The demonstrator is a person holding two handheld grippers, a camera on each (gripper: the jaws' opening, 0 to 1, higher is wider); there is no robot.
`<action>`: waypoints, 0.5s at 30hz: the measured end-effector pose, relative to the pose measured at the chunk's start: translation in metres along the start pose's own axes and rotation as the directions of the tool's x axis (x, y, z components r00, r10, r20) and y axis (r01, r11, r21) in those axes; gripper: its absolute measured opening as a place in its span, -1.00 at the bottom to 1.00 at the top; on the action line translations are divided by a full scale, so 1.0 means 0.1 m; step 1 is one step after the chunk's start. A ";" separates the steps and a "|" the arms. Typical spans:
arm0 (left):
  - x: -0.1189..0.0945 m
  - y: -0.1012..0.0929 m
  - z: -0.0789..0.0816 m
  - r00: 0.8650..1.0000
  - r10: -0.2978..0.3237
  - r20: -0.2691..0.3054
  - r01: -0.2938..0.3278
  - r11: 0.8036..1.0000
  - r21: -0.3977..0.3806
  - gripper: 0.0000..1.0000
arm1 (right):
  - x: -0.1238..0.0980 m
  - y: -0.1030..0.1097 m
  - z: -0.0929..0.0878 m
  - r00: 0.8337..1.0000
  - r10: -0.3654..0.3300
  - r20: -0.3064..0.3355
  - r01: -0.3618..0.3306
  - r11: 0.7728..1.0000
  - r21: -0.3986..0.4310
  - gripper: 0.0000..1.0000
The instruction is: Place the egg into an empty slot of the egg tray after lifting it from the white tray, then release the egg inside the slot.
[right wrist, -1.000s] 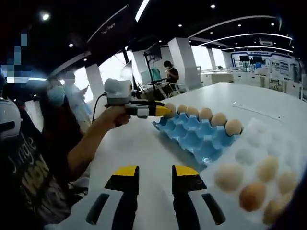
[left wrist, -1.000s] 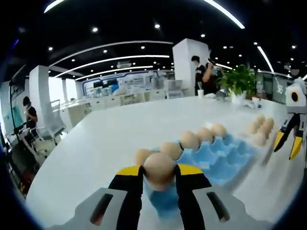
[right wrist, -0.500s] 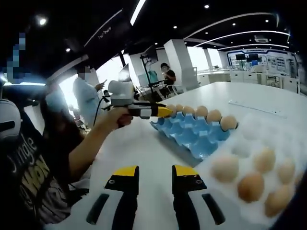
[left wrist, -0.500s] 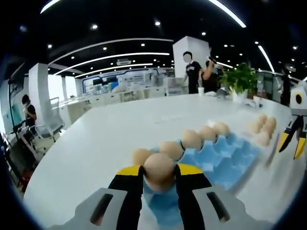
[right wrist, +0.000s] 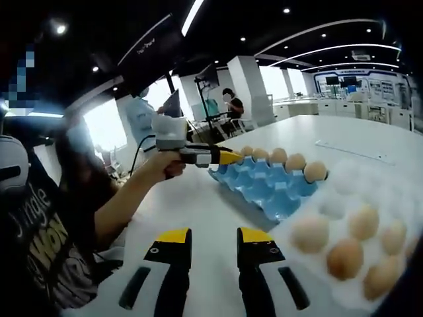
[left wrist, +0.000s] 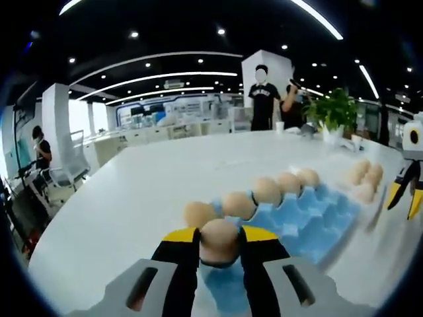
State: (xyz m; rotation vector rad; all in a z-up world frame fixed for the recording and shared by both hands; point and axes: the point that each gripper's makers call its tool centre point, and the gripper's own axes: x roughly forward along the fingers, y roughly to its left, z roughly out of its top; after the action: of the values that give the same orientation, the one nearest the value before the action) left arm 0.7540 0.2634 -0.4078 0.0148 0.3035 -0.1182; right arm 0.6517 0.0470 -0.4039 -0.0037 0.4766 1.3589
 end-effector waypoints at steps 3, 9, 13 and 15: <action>-0.01 0.01 0.06 1.000 0.003 0.001 -0.003 1.000 0.016 -0.51 | -0.01 0.00 0.00 1.000 0.000 0.000 0.000 1.000 0.002 -0.43; -0.12 -0.08 0.07 1.000 -0.010 -0.005 0.010 0.999 0.031 -0.47 | -0.06 -0.04 0.05 1.000 -0.010 0.014 0.010 1.000 -0.006 -0.43; -0.18 -0.21 0.08 0.999 -0.039 -0.001 0.039 0.998 0.044 -0.43 | -0.09 -0.08 0.10 1.000 -0.020 0.015 0.020 1.000 -0.022 -0.43; -0.21 -0.28 0.08 0.999 -0.052 -0.002 0.052 0.997 0.060 -0.42 | -0.11 -0.09 0.12 1.000 -0.023 0.016 0.024 0.999 -0.034 -0.43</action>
State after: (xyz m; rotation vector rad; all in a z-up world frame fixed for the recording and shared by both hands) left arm 0.7330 0.2373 -0.3940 0.0663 0.3010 -0.1790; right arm 0.6629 0.0378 -0.3916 -0.0267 0.4386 1.3432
